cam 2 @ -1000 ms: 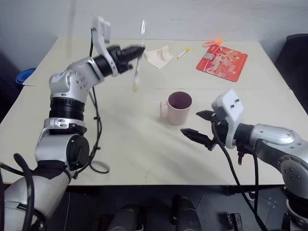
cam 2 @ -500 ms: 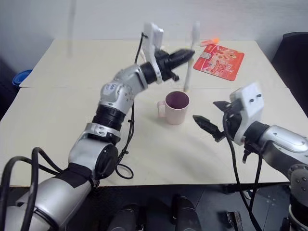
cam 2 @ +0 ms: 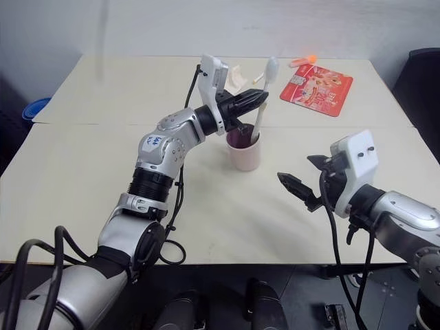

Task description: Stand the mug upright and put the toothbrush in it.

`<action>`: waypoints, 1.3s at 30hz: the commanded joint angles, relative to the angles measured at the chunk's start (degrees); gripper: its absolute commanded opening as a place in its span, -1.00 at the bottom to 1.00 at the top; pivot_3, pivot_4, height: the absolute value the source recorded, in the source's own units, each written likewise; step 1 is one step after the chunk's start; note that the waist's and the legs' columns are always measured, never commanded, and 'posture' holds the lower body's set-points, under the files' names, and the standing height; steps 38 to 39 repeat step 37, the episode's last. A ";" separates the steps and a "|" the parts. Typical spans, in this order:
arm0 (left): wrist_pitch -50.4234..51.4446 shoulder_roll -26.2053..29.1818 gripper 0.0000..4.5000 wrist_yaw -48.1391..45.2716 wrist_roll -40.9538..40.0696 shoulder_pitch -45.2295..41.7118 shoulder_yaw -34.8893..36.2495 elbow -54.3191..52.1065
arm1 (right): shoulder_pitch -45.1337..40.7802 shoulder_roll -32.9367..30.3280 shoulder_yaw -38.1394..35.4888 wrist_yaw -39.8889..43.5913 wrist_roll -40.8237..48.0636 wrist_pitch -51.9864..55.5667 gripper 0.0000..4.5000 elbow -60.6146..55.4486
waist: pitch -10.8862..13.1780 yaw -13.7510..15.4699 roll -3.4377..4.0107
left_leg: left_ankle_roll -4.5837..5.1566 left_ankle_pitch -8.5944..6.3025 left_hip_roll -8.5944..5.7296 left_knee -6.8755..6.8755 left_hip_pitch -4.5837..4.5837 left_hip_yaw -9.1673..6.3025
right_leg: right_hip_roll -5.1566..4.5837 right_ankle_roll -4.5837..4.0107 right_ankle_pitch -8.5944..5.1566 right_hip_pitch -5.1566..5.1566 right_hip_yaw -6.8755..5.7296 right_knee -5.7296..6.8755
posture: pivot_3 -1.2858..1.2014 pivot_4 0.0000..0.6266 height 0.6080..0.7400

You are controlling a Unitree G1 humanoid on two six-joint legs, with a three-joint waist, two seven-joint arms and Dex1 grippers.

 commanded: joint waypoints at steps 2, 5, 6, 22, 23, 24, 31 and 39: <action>0.33 0.77 -0.85 -0.92 -0.55 -1.43 -0.66 -3.21 | -0.48 -0.75 0.92 0.47 -0.11 -2.43 1.00 -1.54 | 0.00 -0.01 0.00 | 0.00 0.00 0.00 0.00 0.00 0.00 | 0.01 0.00 0.00 0.00 0.00 0.00 | 0.03 -0.52 1.00; 1.30 1.83 -0.85 -1.34 0.06 -0.84 -1.46 -3.42 | -1.04 -1.79 1.05 1.68 -0.58 -3.23 1.00 -0.68 | 0.00 -0.03 0.00 | 0.00 0.00 0.00 -0.01 0.00 0.00 | 0.02 0.00 0.00 0.00 0.00 -0.01 | 0.03 -0.52 1.00; 1.31 2.19 -0.85 -1.40 0.29 -0.55 -1.73 -3.35 | -1.29 -2.24 1.08 2.27 -0.67 -3.54 1.00 -0.37 | 0.00 -0.02 0.00 | 0.00 0.00 0.00 0.00 0.00 0.00 | 0.02 0.00 0.00 -0.01 0.00 0.00 | 0.03 -0.52 1.00; 8.48 12.45 0.90 -6.37 -0.46 2.25 -2.71 -10.69 | -5.51 -3.82 5.17 7.74 -5.96 -7.11 1.00 5.29 | 0.00 -0.24 0.00 | -0.01 0.00 0.00 0.01 -0.01 0.02 | 0.02 0.01 0.00 -0.02 0.00 0.02 | 0.03 -0.52 1.00; 10.07 16.59 1.00 -10.38 -1.31 2.67 -2.94 -13.50 | -6.30 -4.56 6.03 9.48 -7.05 -7.63 1.00 6.48 | 0.00 -0.33 0.01 | -0.01 0.00 0.00 0.00 0.02 0.04 | 0.05 0.00 0.00 -0.02 0.03 0.03 | 0.03 -0.52 1.00; 11.02 21.09 1.00 -14.72 -1.92 3.57 -3.27 -16.41 | -6.87 -5.42 6.73 11.43 -8.04 -8.19 1.00 7.56 | 0.00 -0.58 0.01 | -0.03 0.01 0.01 -0.01 0.00 0.07 | 0.08 0.00 0.00 -0.06 0.04 0.03 | 0.03 -0.52 1.00; 0.14 49.81 1.00 -40.70 -0.86 16.91 -3.34 -24.34 | -8.47 -12.35 10.19 27.21 -13.88 -13.21 1.00 16.84 | -0.02 -1.57 0.07 | -0.24 -0.04 0.12 -0.06 0.12 0.16 | 0.18 -0.21 -0.13 -0.13 -0.02 0.13 | 0.03 -0.52 1.00; 1.03 56.69 1.00 -44.04 -3.50 21.44 0.31 -25.10 | -9.01 -14.18 12.11 35.88 -17.00 -15.45 1.00 21.81 | -0.01 0.11 0.05 | 0.01 -0.07 0.12 0.14 -0.05 0.12 | 0.00 -0.08 -0.06 -0.03 -0.04 0.04 | 0.03 -0.52 1.00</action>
